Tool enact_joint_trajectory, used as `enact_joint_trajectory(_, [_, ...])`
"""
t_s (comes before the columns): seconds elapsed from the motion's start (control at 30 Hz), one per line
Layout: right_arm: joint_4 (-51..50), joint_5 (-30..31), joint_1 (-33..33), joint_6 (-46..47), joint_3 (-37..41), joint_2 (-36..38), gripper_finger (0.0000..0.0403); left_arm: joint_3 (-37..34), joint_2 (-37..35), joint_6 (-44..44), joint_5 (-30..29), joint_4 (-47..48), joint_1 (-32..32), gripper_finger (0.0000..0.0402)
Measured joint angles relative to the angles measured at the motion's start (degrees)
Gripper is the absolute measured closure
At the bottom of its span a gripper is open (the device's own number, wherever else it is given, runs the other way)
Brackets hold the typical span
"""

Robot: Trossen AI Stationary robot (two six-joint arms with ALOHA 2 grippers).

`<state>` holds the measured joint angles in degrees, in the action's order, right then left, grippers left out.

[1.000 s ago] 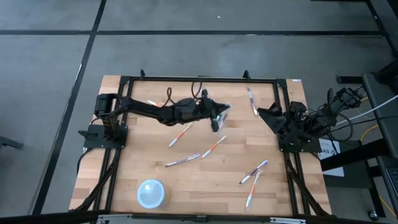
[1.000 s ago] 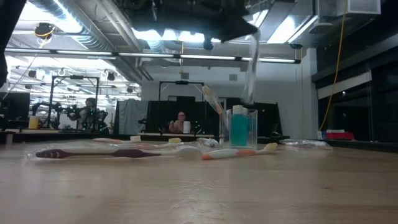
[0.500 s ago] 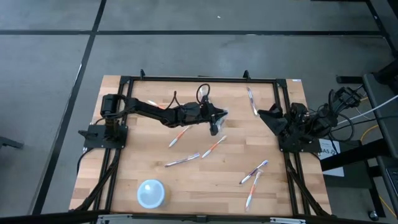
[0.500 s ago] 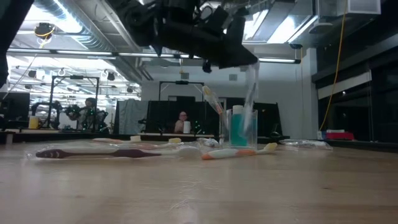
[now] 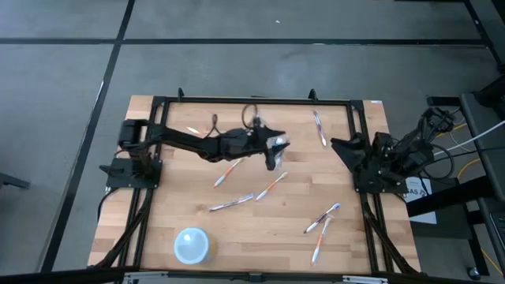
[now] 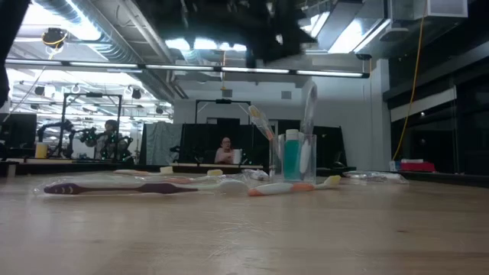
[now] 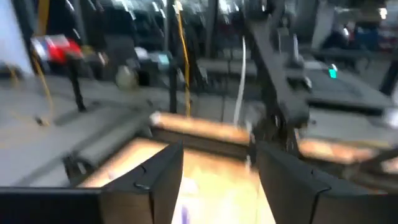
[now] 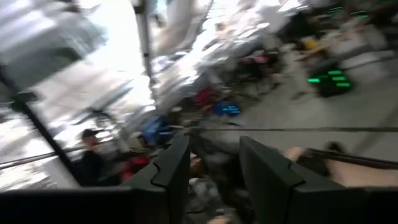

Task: Pick & Place toothbrushing station
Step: Put the orange toothbrush into the transparent organizer

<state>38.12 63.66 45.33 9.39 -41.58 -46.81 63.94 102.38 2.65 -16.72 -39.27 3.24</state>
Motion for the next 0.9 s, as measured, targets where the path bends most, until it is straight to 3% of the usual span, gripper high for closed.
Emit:
enact_joint_trajectory(0.13, [-0.8, 10.0, 1.7, -2.1, 0.0, 0.0, 0.0261, 0.0, -9.1, -6.2, -6.7, 2.9, -0.3, 0.0201])
enact_joint_trajectory(0.27, [-5.1, 12.5, 1.4, -2.6, 0.0, 0.2, 0.0261, 0.2, -19.9, -7.8, -12.0, 12.7, 0.1, 0.0207])
enact_joint_trajectory(0.37, [-9.2, 14.1, 0.2, -1.5, 0.0, 2.1, 0.0261, 0.1, -26.1, -8.0, -12.6, 21.2, 0.4, 0.0209])
enact_joint_trajectory(0.53, [-27.5, 14.7, 0.1, 12.6, 0.0, 6.8, 0.0261, 0.1, -33.5, -9.0, -13.6, 31.6, 0.2, 0.0213])
enact_joint_trajectory(0.7, [-49.9, 4.6, -2.0, 37.9, 0.0, 9.7, 0.0261, 0.1, -35.3, -6.9, -11.1, 44.7, 0.2, 0.0215])
enact_joint_trajectory(0.8, [-50.9, -1.7, -3.9, 41.2, 0.0, 9.2, 0.0261, 0.1, -34.1, 1.8, -6.3, 59.2, 0.7, 0.0216])
enact_joint_trajectory(0.9, [-48.6, -3.1, -4.7, 41.3, -0.1, 7.4, 0.0261, 0.0, -31.0, 12.5, -7.4, 73.1, 0.5, 0.0221])
